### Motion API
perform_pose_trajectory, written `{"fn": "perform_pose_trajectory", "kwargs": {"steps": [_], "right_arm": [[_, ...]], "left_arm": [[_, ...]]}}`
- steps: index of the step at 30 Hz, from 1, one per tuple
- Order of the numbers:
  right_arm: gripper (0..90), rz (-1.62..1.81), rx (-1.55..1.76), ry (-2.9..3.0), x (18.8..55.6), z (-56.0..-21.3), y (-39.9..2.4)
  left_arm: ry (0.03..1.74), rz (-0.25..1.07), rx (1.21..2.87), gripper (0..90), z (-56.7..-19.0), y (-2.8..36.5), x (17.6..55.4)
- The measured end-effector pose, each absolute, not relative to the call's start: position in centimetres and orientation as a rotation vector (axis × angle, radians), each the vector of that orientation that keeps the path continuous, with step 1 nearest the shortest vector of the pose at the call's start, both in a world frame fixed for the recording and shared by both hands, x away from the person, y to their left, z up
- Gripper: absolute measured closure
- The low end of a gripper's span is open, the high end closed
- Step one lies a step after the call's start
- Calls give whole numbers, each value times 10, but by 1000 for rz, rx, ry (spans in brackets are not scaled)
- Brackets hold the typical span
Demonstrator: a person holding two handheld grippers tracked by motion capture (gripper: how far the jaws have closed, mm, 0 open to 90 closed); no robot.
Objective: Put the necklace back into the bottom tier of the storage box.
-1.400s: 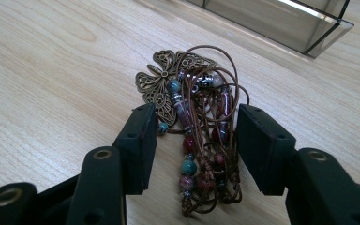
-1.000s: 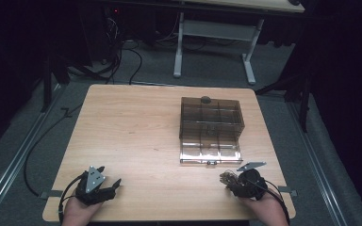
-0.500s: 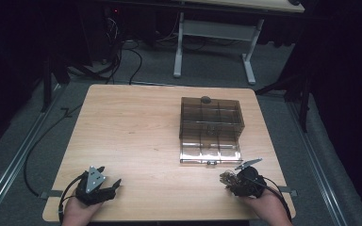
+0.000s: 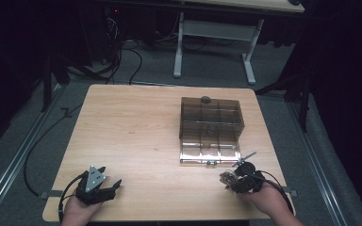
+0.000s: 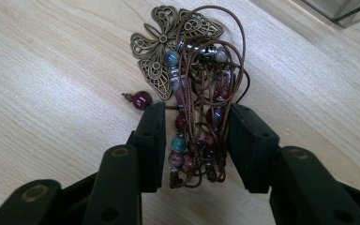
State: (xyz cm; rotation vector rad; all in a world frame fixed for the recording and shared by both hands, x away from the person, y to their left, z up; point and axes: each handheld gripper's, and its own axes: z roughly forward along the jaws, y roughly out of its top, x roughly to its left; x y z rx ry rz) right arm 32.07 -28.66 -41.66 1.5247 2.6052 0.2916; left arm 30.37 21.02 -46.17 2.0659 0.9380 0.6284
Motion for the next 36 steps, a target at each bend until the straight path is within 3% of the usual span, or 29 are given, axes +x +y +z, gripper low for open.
{"fn": "perform_pose_trajectory", "kwargs": {"steps": [17,25,36], "right_arm": [[642,14,1475,2755,349,-414,-273],[722,5,1482,2757,351,-414,-275],[726,59,1486,2756,349,-408,-278]], "left_arm": [[916,622,2080,240,-462,210,303],[918,619,2074,240,-462,210,303],[922,624,2071,240,-461,211,303]]}}
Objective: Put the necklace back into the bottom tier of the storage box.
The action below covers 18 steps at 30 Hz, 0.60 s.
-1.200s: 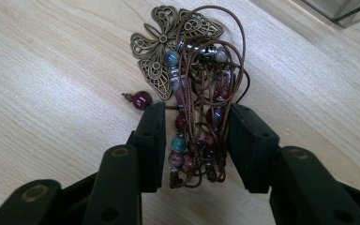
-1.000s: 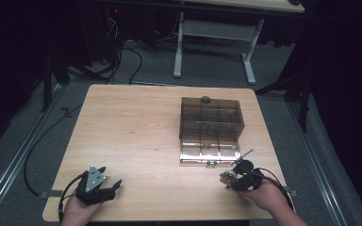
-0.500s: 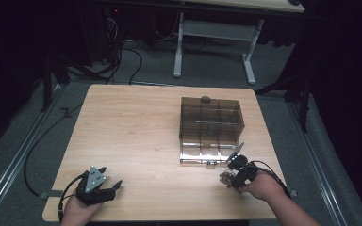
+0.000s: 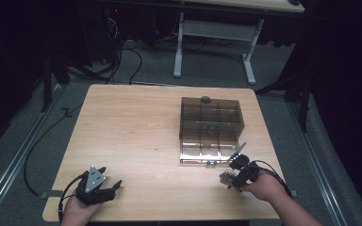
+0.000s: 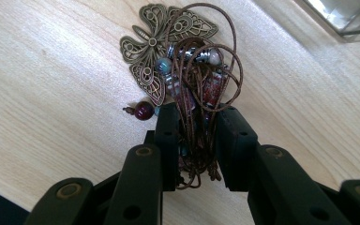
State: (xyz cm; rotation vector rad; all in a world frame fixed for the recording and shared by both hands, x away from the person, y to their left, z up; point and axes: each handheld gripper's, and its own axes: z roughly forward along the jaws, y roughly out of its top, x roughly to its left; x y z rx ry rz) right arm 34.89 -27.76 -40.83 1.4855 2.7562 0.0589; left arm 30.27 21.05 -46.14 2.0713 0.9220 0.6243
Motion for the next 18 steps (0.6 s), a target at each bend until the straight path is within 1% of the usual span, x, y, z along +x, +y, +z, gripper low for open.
{"fn": "perform_pose_trajectory", "kwargs": {"steps": [18], "right_arm": [[727,142,1487,2740,352,-377,-284]], "left_arm": [[919,619,2070,239,-461,211,303]]}}
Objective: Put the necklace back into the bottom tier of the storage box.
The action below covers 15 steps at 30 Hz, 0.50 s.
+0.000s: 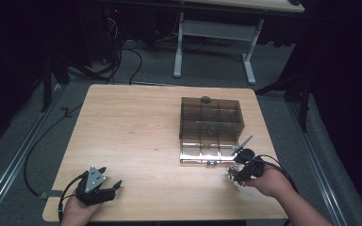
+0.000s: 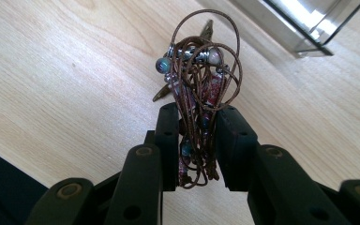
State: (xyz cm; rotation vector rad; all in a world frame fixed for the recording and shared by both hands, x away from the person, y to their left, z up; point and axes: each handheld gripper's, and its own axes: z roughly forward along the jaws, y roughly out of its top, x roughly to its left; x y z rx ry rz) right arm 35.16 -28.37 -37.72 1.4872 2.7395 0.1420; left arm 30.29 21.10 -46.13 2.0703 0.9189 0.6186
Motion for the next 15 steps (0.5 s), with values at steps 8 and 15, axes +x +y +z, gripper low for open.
{"fn": "perform_pose_trajectory", "kwargs": {"steps": [8,15], "right_arm": [[727,179,1482,2730,356,-364,-285],[732,194,1475,2722,362,-355,-282]], "left_arm": [[923,620,2064,238,-461,211,303],[920,617,2065,238,-461,212,303]]}}
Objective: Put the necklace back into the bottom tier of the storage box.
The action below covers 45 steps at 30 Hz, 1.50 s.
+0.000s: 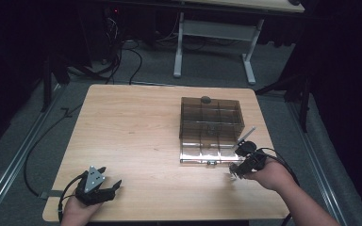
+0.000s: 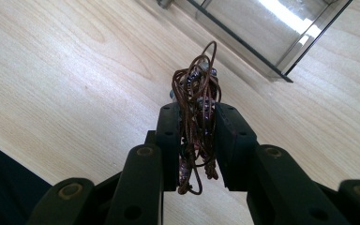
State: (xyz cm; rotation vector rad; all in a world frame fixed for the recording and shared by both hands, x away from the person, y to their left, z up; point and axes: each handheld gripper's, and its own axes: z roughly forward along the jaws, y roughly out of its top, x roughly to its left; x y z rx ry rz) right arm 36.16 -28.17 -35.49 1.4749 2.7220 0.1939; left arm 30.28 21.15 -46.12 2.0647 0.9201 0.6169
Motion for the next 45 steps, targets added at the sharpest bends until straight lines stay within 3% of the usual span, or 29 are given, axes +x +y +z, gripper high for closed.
{"fn": "perform_pose_trajectory", "kwargs": {"steps": [28,45], "right_arm": [[733,266,1442,2698,389,-319,-260],[737,203,1410,2719,441,-355,-226]], "left_arm": [[919,610,2060,236,-461,212,303],[914,602,2061,235,-461,212,303]]}}
